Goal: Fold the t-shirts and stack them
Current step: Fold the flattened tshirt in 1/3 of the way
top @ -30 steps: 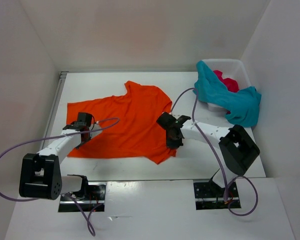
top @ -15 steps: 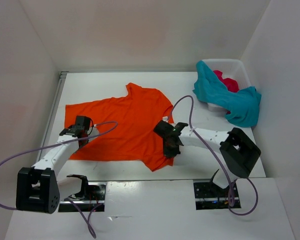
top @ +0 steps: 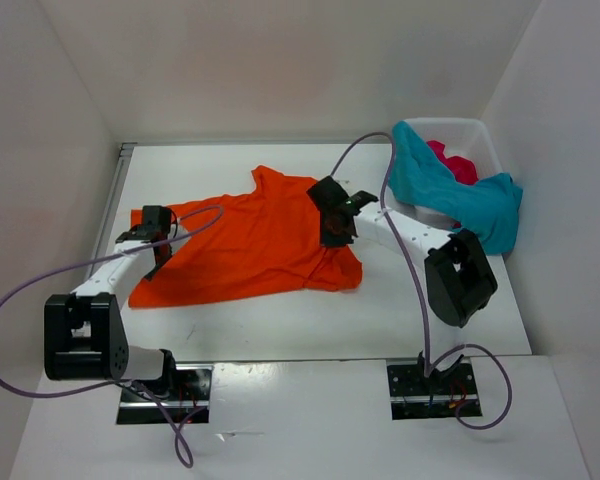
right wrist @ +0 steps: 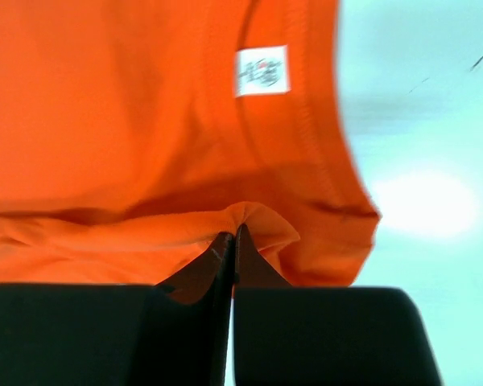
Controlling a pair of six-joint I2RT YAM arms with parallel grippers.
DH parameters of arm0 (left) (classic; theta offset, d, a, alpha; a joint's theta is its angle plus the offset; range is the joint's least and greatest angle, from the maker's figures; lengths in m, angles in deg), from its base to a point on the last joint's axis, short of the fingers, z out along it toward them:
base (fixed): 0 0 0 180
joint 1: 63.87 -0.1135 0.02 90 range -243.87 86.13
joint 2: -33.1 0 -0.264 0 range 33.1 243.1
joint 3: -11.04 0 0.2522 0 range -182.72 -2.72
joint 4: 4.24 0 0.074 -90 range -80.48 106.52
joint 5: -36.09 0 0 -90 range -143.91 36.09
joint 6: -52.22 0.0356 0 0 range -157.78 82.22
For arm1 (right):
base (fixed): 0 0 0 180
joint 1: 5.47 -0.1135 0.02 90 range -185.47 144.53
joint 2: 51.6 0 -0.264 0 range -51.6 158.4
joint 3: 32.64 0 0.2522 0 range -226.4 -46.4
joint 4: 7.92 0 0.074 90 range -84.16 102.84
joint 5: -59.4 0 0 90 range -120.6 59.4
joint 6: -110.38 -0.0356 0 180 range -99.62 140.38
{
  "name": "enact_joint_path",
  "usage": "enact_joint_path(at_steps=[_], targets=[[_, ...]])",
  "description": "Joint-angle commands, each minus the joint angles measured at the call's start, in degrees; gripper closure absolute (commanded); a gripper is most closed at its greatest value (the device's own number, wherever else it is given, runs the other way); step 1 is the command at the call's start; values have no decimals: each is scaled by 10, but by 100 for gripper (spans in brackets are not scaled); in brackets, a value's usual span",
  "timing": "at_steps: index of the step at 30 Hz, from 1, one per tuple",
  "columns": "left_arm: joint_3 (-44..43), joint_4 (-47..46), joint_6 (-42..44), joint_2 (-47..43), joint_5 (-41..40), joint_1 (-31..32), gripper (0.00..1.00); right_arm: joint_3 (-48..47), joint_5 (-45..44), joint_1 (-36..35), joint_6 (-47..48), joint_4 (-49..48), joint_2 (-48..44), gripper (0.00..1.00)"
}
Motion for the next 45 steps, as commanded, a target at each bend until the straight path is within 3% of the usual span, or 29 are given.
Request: enact_joint_path(at_steps=[1,19,21,22,23,24,25,26,28,31,36,40,41,45], targets=[[-18,-26,-27,23,7,-7,96,-24,-10,33,56,-26,24,100],[-4,-70,-79,113,-18,-36,95,-102,38,88,146,-55,88,97],[-11,-70,-84,134,-18,-36,86,-109,38,88,153,-55,104,88],[-17,-70,-84,144,-18,-36,82,-115,38,88,153,-55,104,60],[-17,-77,-84,144,-23,-36,75,-115,38,88,153,-49,110,44],[-17,-77,-84,150,-32,-36,66,-128,38,88,153,-49,110,34],[-24,-84,-84,151,-45,-36,44,-136,32,88,153,-49,110,25],[-24,-84,-84,151,-55,-44,37,-143,22,88,153,-41,110,22],[-46,-86,-84,151,-71,-56,26,-155,-6,93,140,-26,88,22],[-68,-44,-63,100,-65,-74,22,-127,-11,106,96,0,22,22],[-14,39,-37,38,-4,-79,18,98,59,111,-12,-37,-127,23],[35,-8,-49,71,-7,-79,18,223,100,150,-66,-94,-193,34],[27,-8,-58,81,4,-79,18,232,120,171,-66,-106,-193,42],[8,-23,-86,134,19,-79,18,243,138,192,-72,-132,-160,55]])
